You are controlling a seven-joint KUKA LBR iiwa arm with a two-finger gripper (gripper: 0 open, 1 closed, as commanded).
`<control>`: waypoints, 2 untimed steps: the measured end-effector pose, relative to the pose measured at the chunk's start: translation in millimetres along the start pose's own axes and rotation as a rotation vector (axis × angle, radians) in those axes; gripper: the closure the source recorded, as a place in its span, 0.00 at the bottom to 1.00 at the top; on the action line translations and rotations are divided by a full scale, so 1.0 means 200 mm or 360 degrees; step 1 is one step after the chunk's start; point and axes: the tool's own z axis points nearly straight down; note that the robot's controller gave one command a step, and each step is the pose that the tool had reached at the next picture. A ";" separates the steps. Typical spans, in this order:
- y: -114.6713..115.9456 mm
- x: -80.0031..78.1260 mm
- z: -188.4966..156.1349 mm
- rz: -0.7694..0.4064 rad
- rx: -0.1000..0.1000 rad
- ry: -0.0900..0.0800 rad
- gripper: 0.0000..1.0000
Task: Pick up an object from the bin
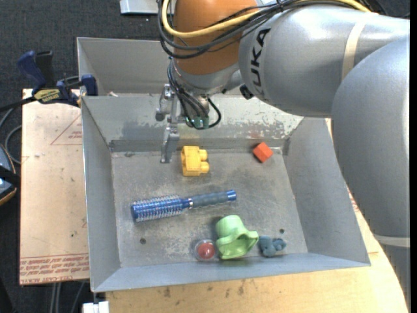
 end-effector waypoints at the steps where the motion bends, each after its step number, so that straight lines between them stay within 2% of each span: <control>1: -0.34 0.14 0.64 -0.0433 -0.0001 -0.0013 0.00; 2: -0.75 0.24 0.78 -0.0325 -0.0001 -0.0016 0.00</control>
Offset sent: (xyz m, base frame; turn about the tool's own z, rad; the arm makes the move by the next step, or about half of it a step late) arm -0.0295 -0.0674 -0.1282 -0.2765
